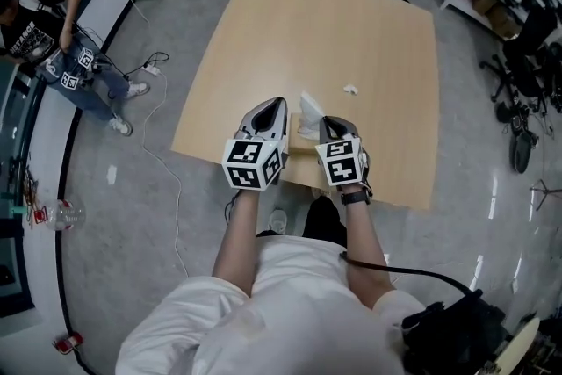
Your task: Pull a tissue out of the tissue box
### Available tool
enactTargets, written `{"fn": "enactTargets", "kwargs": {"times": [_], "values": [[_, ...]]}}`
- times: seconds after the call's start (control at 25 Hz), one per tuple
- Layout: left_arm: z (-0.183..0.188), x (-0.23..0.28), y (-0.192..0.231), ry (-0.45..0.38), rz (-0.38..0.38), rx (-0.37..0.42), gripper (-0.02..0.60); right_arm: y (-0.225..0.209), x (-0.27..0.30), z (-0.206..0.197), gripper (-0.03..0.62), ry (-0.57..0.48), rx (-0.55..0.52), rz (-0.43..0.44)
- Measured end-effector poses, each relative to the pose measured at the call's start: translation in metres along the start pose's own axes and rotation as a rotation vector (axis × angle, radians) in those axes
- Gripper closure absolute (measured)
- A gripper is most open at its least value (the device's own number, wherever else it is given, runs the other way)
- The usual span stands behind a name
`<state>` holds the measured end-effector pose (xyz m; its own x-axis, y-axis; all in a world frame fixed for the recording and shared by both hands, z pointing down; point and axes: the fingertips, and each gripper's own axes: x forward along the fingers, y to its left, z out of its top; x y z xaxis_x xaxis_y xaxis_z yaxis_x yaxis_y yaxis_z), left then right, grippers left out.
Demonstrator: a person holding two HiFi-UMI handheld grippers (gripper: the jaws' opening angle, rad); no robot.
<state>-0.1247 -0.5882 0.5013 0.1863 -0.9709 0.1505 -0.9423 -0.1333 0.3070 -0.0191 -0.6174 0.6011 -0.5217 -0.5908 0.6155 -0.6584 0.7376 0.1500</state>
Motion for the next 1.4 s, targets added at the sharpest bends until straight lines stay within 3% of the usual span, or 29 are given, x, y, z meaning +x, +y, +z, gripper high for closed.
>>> {"fn": "enactTargets", "kwargs": {"times": [0.32, 0.64, 0.96, 1.12, 1.4], "values": [[0.043, -0.007, -0.042, -0.08, -0.093, 0.094, 0.58, -0.027, -0.069, 0.068, 0.588, -0.264, 0.089, -0.098], [0.119, -0.035, -0.083, -0.248, -0.157, 0.203, 0.58, -0.043, -0.146, 0.129, 0.588, -0.525, 0.143, -0.159], [0.146, -0.046, -0.109, -0.336, -0.164, 0.266, 0.58, -0.051, -0.208, 0.171, 0.588, -0.727, 0.153, -0.198], [0.154, -0.051, -0.113, -0.375, -0.17, 0.272, 0.58, -0.053, -0.221, 0.18, 0.588, -0.791, 0.158, -0.231], [0.153, -0.051, -0.108, -0.382, -0.159, 0.256, 0.58, -0.043, -0.223, 0.182, 0.588, -0.807, 0.143, -0.202]]}}
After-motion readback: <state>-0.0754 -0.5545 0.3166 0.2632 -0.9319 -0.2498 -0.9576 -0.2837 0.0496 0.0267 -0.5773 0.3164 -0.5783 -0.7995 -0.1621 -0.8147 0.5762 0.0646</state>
